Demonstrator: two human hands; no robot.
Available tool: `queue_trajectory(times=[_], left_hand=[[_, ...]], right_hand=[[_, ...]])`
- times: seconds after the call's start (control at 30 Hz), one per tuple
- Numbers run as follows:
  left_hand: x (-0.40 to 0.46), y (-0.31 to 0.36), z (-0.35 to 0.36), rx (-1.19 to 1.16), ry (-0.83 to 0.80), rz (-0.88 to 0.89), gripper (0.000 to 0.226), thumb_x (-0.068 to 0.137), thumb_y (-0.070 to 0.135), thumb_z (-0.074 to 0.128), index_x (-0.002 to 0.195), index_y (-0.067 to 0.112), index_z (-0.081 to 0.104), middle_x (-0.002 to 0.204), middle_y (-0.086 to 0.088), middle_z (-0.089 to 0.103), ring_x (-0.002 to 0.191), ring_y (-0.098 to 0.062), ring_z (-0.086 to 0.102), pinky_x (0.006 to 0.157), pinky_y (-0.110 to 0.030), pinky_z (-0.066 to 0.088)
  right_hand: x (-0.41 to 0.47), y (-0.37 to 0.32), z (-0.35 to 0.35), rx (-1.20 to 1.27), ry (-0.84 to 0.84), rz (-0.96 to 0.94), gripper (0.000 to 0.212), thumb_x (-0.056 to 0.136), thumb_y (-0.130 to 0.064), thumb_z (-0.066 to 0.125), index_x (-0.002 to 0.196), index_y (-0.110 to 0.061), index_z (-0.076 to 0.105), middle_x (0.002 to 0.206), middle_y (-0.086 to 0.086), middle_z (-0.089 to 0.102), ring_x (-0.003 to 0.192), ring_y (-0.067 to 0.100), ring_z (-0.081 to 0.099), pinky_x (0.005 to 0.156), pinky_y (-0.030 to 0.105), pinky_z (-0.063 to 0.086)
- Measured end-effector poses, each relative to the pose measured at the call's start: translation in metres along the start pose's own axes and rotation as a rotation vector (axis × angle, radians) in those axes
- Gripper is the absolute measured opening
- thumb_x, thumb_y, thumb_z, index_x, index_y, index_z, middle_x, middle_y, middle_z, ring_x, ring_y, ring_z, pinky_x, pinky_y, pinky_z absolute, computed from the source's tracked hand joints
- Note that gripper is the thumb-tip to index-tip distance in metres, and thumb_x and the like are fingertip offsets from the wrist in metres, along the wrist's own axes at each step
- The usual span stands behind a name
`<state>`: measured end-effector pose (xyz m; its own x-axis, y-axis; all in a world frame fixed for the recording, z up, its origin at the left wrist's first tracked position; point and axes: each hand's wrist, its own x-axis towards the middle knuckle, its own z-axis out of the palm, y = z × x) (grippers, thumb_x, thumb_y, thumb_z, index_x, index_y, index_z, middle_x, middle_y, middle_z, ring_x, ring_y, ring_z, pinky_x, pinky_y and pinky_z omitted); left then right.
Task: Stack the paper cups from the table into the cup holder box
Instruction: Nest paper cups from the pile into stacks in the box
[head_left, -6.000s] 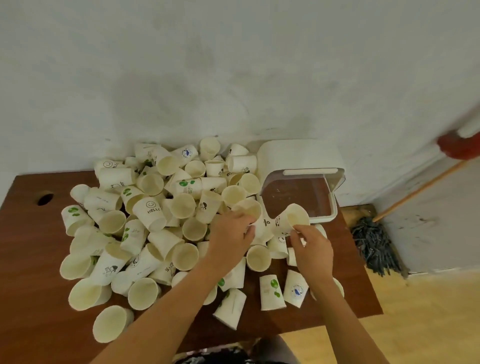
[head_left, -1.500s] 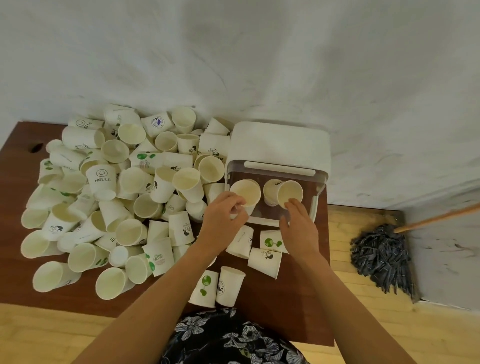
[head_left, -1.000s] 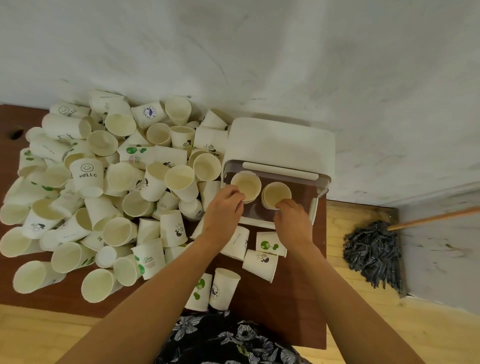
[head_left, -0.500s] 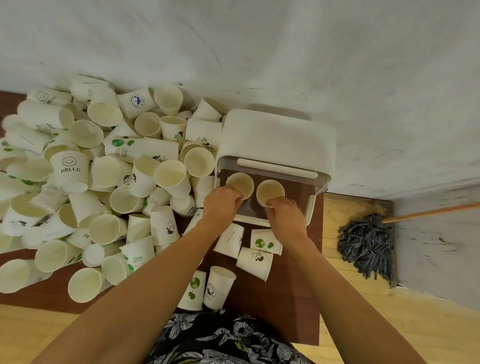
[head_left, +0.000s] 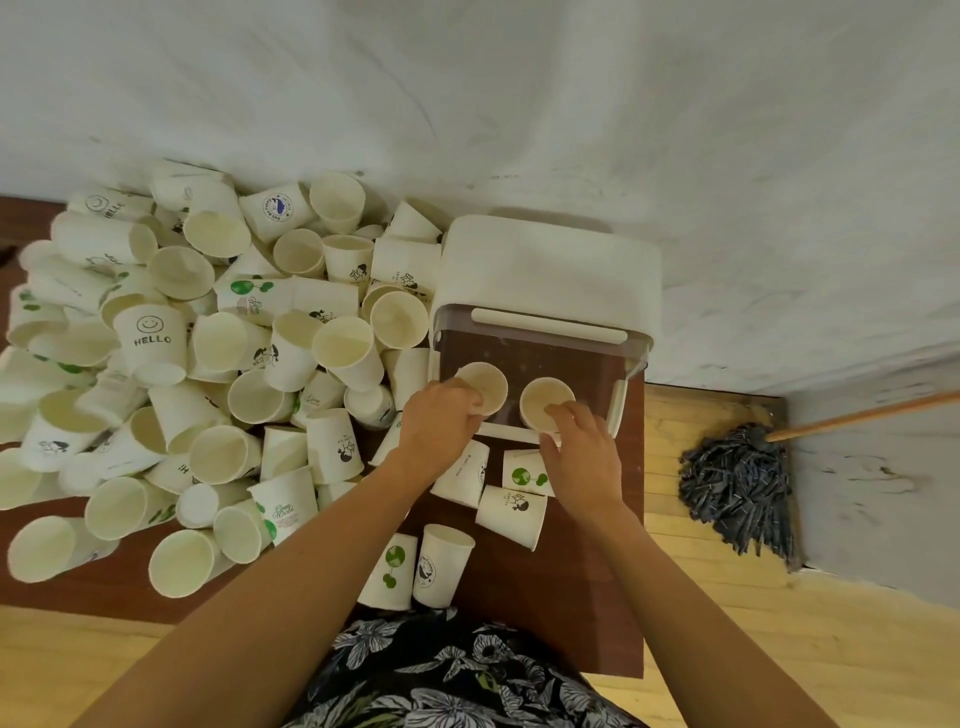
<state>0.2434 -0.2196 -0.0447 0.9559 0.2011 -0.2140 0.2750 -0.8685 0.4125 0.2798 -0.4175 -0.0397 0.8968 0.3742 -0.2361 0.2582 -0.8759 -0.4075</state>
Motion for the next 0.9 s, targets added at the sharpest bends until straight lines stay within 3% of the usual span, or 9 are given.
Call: queue_trajectory(times=[0.1,0.2,0.3,0.4,0.47,0.57,0.63,0.8,0.9], left_hand=[[-0.017,0.001,-0.005,0.007,0.096,0.006,0.031,0.084,0.021,0.068,0.115,0.017,0.066,0.121,-0.001,0.061,0.099,-0.024,0.057,0.077,-0.039,0.051],[-0.046,0.002,-0.002,-0.033,0.213,0.037,0.023,0.081,0.016,0.071,0.104,0.015,0.067,0.107,0.0,0.064,0.092,-0.022,0.058,0.068,-0.03,0.047],[-0.074,0.0,0.01,-0.087,0.085,0.016,0.022,0.086,0.018,0.064,0.108,0.018,0.064,0.108,0.003,0.061,0.097,-0.017,0.057,0.071,-0.027,0.047],[-0.089,-0.003,0.025,0.053,-0.196,-0.044,0.044,0.087,0.022,0.061,0.13,0.021,0.049,0.126,0.0,0.047,0.109,-0.021,0.049,0.078,-0.032,0.048],[-0.094,-0.005,0.032,0.119,-0.273,-0.098,0.056,0.086,0.021,0.061,0.137,0.021,0.037,0.133,-0.004,0.04,0.112,-0.024,0.046,0.081,-0.034,0.049],[-0.092,-0.003,0.037,0.072,-0.222,-0.142,0.049,0.089,0.015,0.059,0.133,0.019,0.038,0.128,-0.006,0.045,0.107,-0.025,0.051,0.08,-0.037,0.052],[-0.088,-0.002,0.037,0.064,-0.191,-0.139,0.041,0.091,0.012,0.055,0.129,0.018,0.042,0.12,-0.006,0.05,0.101,-0.025,0.054,0.078,-0.037,0.052],[-0.086,-0.003,0.029,0.03,-0.082,-0.085,0.026,0.091,0.01,0.054,0.116,0.016,0.056,0.107,-0.004,0.057,0.095,-0.024,0.057,0.073,-0.037,0.051],[-0.089,-0.003,0.021,-0.023,0.0,-0.077,0.021,0.092,0.009,0.052,0.111,0.014,0.059,0.103,-0.003,0.059,0.089,-0.024,0.058,0.071,-0.035,0.048]], right_hand=[[-0.018,-0.001,-0.003,0.052,0.096,0.03,0.02,0.093,-0.021,0.06,0.113,-0.018,0.063,0.116,-0.003,0.059,0.106,0.018,0.055,0.086,0.035,0.052],[-0.04,0.0,0.001,0.079,0.074,0.124,0.004,0.095,-0.026,0.058,0.094,-0.022,0.059,0.096,-0.009,0.056,0.092,0.011,0.053,0.07,0.027,0.049],[-0.062,0.001,0.016,0.128,0.008,0.259,0.012,0.093,-0.03,0.057,0.084,-0.025,0.053,0.087,-0.011,0.052,0.085,0.012,0.054,0.065,0.029,0.046],[-0.078,0.005,0.032,0.235,-0.067,0.44,0.01,0.091,-0.032,0.058,0.089,-0.023,0.054,0.094,-0.007,0.055,0.089,0.017,0.055,0.07,0.034,0.048],[-0.085,0.007,0.042,0.28,-0.144,0.525,0.017,0.09,-0.034,0.06,0.099,-0.021,0.055,0.104,-0.004,0.056,0.097,0.019,0.054,0.075,0.035,0.047],[-0.089,0.005,0.048,0.439,-0.223,0.613,0.028,0.092,-0.036,0.06,0.112,-0.017,0.058,0.109,-0.001,0.059,0.099,0.019,0.057,0.078,0.033,0.046],[-0.09,0.001,0.046,0.512,-0.241,0.628,0.022,0.095,-0.032,0.058,0.11,-0.016,0.06,0.105,0.0,0.062,0.09,0.016,0.058,0.073,0.031,0.046],[-0.092,-0.002,0.037,0.485,-0.235,0.562,0.013,0.097,-0.026,0.055,0.105,-0.016,0.059,0.1,-0.001,0.059,0.078,0.008,0.053,0.058,0.021,0.041],[-0.098,0.001,0.035,0.402,-0.249,0.477,0.01,0.096,-0.026,0.057,0.102,-0.018,0.059,0.098,-0.004,0.06,0.085,0.011,0.058,0.068,0.024,0.052]])
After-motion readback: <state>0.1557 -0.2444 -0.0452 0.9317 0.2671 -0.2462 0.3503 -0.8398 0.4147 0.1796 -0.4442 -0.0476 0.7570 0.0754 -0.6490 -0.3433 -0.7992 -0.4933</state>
